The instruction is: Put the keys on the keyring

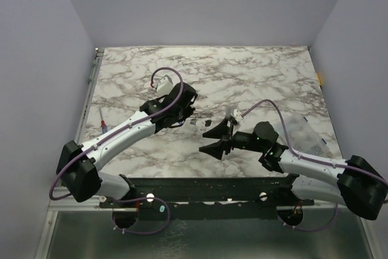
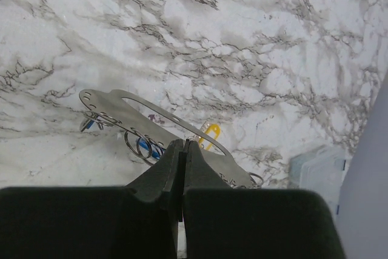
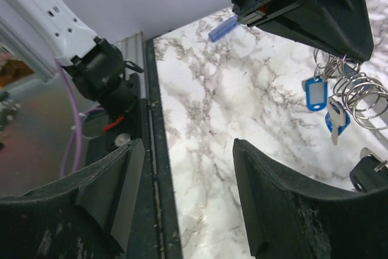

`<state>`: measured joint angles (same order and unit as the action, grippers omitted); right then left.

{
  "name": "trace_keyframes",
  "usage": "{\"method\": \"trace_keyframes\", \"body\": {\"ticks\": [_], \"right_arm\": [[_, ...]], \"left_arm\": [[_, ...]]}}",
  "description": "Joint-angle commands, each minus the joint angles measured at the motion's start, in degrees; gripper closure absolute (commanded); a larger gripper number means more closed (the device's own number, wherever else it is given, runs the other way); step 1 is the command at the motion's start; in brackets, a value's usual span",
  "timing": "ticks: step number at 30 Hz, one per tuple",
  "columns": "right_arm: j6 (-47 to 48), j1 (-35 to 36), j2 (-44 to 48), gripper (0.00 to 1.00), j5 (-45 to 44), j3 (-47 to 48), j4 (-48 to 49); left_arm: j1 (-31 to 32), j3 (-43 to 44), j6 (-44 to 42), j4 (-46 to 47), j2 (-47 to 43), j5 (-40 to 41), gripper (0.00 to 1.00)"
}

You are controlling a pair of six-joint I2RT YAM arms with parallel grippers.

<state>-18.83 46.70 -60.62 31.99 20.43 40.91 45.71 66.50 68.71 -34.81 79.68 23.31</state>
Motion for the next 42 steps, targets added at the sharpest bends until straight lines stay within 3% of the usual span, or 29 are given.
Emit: {"method": "trace_keyframes", "body": {"ticks": [1,5,13,18,27,32,37,42], "right_arm": [[10.6,4.9,-6.9,0.31,-8.2,-0.2,15.9],[18.0,7.5,-14.2,0.34,-16.4,0.3,25.8],[27.7,9.4,-25.0,0.43,-14.0,3.9,38.4],[31.0,9.7,-29.0,0.50,-20.0,4.0,47.3],[35.8,9.7,-30.1,0.57,-23.5,1.3,52.8],[36.9,9.7,-27.0,0.57,-25.2,-0.8,51.4],[31.5,9.1,-18.4,0.55,-23.2,1.3,32.8],[31.0,8.9,-15.4,0.59,-19.4,3.1,25.4]], "left_arm": [[-3.0,-2.7,7.2,3.2,-4.0,-5.9,1.00],[-4.3,-3.7,8.6,3.6,-6.6,-9.4,1.00],[-7.2,-8.5,12.7,6.9,-10.9,-16.2,1.00],[-7.9,-10.3,14.3,7.6,-12.2,-18.4,1.00],[-8.8,-11.4,14.4,8.4,-13.6,-19.9,1.00],[-9.0,-11.9,12.8,8.5,-13.8,-20.4,1.00],[-9.2,-12.5,11.4,8.5,-14.4,-19.7,1.00],[-9.2,-12.7,10.3,9.0,-13.7,-20.1,1.00]]}}
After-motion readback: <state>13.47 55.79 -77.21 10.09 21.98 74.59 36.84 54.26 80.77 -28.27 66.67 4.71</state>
